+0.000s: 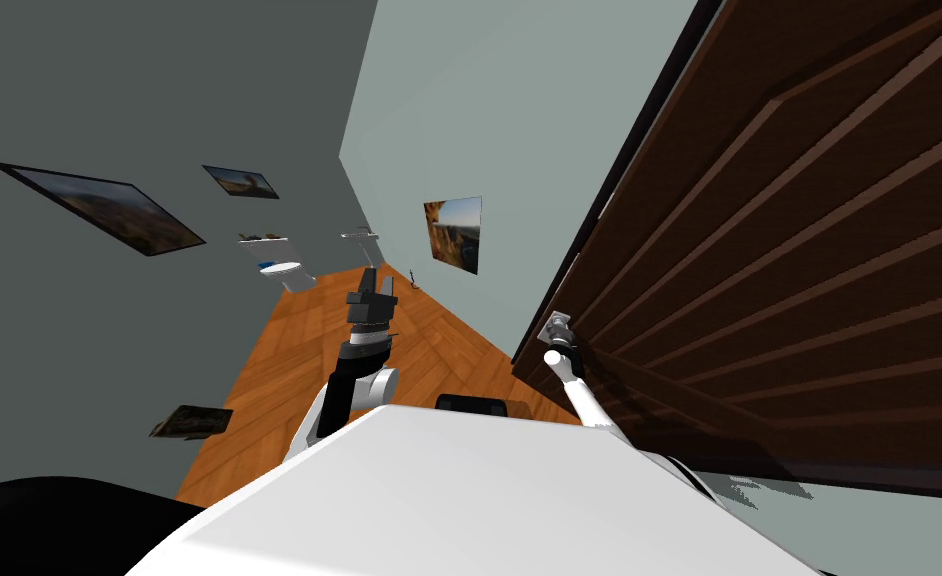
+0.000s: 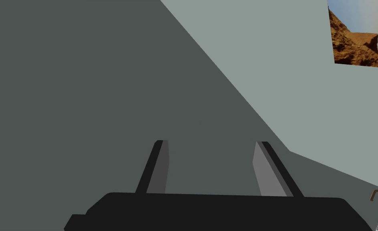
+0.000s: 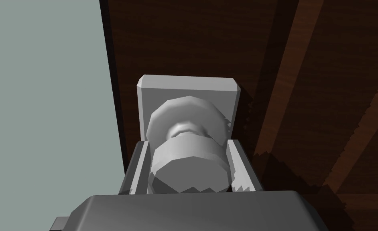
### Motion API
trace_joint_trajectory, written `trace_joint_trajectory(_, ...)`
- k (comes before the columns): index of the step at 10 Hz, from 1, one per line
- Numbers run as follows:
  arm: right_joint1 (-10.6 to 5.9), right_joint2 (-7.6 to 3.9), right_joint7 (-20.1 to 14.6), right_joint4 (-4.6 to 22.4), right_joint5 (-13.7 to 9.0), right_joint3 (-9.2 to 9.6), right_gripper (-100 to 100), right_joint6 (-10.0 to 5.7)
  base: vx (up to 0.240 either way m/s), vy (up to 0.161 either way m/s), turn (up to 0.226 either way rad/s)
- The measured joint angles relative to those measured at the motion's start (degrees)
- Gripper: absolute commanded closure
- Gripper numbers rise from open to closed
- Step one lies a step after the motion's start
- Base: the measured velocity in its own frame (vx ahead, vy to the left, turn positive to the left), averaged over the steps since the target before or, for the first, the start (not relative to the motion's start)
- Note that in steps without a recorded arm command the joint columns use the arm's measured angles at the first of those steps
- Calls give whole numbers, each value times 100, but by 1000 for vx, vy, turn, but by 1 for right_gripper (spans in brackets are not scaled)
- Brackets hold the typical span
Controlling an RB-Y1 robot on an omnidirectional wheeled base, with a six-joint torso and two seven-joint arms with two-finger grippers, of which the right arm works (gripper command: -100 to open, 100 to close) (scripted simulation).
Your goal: Pull the door open
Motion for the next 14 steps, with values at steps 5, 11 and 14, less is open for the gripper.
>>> trace_joint_trajectory(5, 53, -98, -150, -99, 5, 122, 100, 31, -157, -16, 95)
trace_joint_trajectory(11, 235, -312, -633, -306, 20, 542, 100, 174, -223, -30, 116)
trace_joint_trajectory(14, 288, -368, -715, -391, 30, 644, 100, 199, -226, -37, 124)
